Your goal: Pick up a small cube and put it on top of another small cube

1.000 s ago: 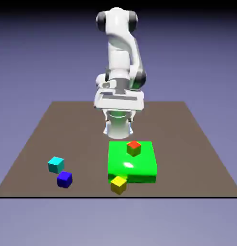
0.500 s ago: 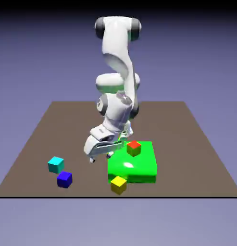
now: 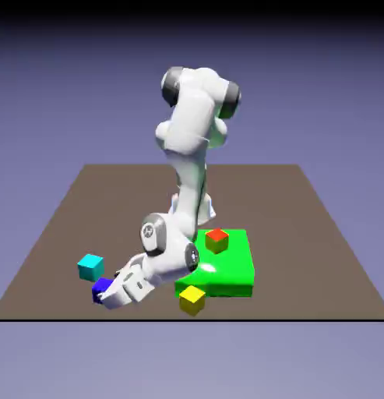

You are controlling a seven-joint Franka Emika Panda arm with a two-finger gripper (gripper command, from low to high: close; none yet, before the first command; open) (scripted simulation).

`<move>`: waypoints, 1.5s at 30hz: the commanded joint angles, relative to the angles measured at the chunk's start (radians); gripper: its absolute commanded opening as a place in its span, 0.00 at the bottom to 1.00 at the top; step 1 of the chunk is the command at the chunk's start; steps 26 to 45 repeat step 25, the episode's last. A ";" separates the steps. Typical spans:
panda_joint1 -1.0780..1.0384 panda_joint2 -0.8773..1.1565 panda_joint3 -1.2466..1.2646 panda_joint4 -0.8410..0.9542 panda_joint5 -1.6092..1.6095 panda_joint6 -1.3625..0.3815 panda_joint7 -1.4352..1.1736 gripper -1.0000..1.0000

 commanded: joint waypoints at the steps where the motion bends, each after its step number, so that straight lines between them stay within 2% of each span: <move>1: 0.000 0.000 0.000 0.000 0.000 0.000 0.000 0.00; 5: 0.075 -0.122 0.002 -0.034 0.080 -0.117 -0.062 0.00; 16: 0.288 -0.120 -0.397 -0.099 0.494 -0.195 -0.229 0.00; 18: 0.292 -0.120 -0.405 -0.100 0.503 -0.196 -0.232 0.00; 22: 0.207 -0.022 -0.382 -0.140 0.492 -0.042 -0.206 0.00; 23: 0.207 -0.022 -0.382 -0.140 0.492 -0.042 -0.206 1.00; 25: 0.231 -0.049 -0.388 -0.129 0.495 -0.085 -0.213 1.00; 45: 0.231 -0.049 -0.388 -0.129 0.495 -0.085 -0.213 1.00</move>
